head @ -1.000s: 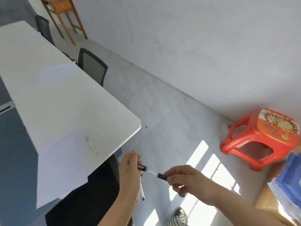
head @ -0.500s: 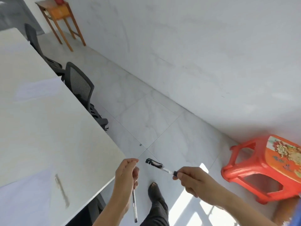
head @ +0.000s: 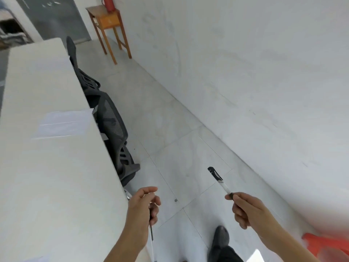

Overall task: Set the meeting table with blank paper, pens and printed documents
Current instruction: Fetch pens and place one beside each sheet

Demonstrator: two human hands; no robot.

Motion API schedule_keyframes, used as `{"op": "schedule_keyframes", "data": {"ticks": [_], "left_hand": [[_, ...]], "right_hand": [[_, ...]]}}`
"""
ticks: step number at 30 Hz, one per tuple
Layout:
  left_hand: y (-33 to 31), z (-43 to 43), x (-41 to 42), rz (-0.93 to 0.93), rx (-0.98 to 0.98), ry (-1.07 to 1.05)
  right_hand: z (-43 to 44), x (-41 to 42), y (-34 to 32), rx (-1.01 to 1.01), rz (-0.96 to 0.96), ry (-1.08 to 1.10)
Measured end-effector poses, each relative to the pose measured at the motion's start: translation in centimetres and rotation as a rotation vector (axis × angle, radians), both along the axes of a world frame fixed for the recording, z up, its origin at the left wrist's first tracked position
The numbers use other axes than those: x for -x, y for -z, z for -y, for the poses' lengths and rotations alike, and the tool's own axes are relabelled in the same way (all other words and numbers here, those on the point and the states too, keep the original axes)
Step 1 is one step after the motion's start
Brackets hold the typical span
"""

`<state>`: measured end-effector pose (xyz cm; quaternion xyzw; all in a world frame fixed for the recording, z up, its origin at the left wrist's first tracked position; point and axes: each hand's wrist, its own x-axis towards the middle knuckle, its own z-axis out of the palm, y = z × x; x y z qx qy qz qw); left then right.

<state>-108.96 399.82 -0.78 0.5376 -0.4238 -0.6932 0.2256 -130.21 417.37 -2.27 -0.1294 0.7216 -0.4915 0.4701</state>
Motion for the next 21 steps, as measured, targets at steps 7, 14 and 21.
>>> {"op": "schedule_keyframes", "data": {"ticks": [7, 14, 21], "left_hand": [[1.5, 8.9, 5.8, 0.048, -0.005, -0.198], [0.1, 16.9, 12.5, 0.026, 0.011, -0.387], [0.5, 20.7, 11.2, 0.031, -0.025, -0.7]], "right_hand": [[12.7, 11.1, 2.5, -0.023, 0.023, -0.179], [28.0, 20.4, 1.6, -0.039, -0.025, -0.462], [43.0, 20.1, 0.3, -0.039, -0.055, -0.771]]}}
